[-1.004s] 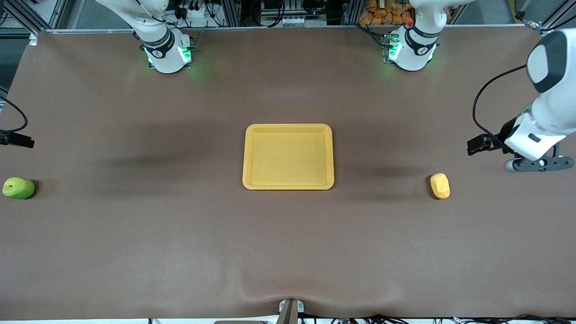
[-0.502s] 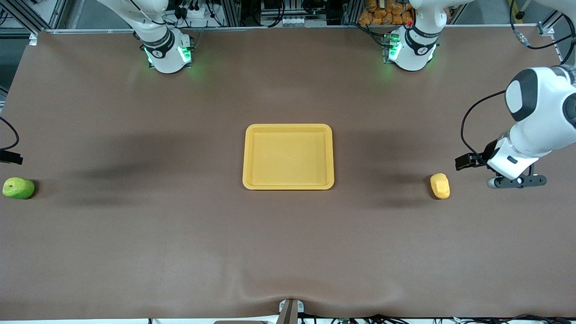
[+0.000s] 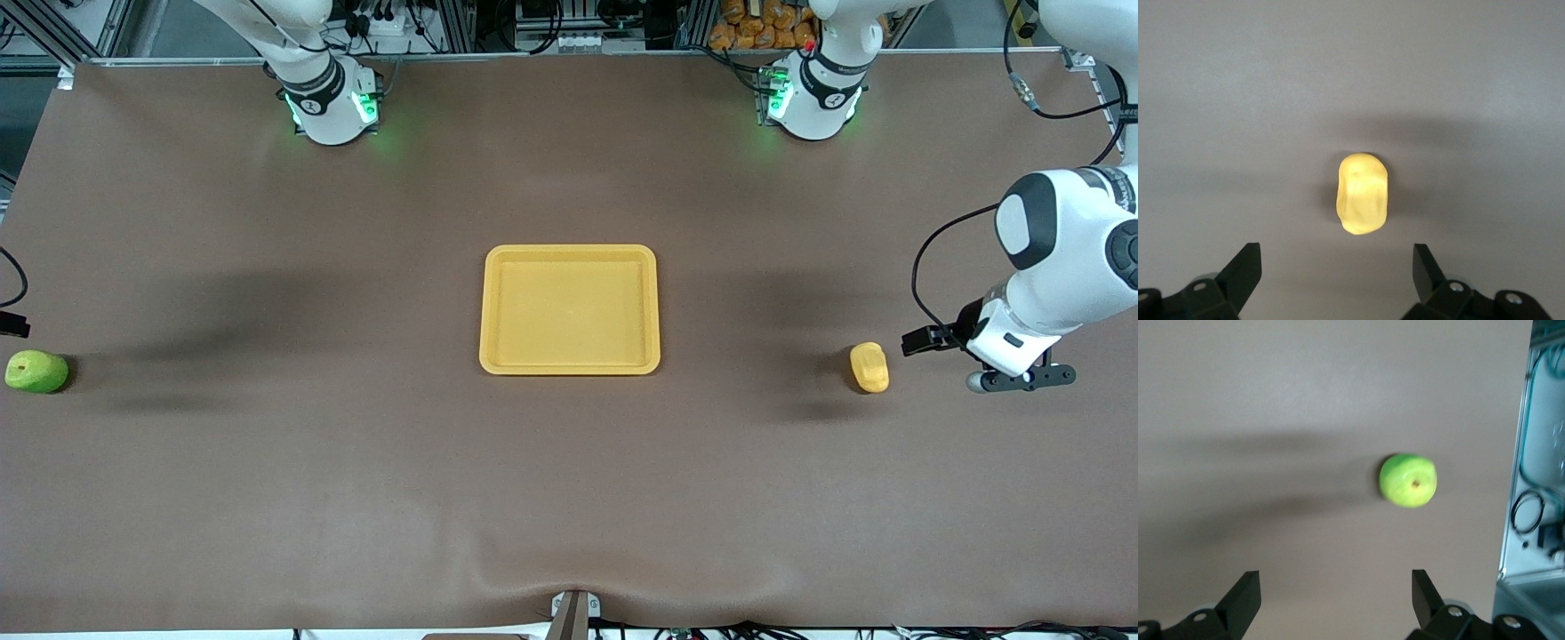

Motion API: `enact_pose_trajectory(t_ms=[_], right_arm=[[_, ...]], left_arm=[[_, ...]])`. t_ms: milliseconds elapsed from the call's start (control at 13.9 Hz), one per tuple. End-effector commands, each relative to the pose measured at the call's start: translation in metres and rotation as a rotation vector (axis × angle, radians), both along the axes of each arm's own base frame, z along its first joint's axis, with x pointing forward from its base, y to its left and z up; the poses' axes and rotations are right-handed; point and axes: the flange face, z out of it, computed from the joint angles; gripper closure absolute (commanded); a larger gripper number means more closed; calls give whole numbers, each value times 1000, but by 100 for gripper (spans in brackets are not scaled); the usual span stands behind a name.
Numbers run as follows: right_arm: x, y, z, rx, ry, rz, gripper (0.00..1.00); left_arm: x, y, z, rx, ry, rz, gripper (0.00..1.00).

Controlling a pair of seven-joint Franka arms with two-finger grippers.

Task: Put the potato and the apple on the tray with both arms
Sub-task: 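Move the left gripper down over the yellow potato while the right gripper reaches the apple, then close the left gripper on the potato while the right gripper grasps the apple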

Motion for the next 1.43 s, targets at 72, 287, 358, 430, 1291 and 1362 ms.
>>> enact_pose_trajectory(t_ms=[72, 287, 358, 430, 1291, 1362], right_arm=[[4, -50, -31, -18, -14, 37, 0], [6, -67, -52, -2, -2, 38, 0], [5, -75, -59, 7, -2, 24, 0], [7, -82, -65, 13, -4, 31, 0], [6, -136, -130, 68, -99, 96, 0], [6, -136, -135, 78, -99, 95, 0]], left_arm=[[3, -7, -19, 2, 5, 112, 0], [5, -9, -34, -3, 10, 120, 0], [5, -9, -40, -5, 17, 120, 0], [6, -9, -47, -7, 19, 120, 0], [-3, -18, -112, -14, 25, 86, 6], [-3, -18, -116, -15, 24, 86, 6]])
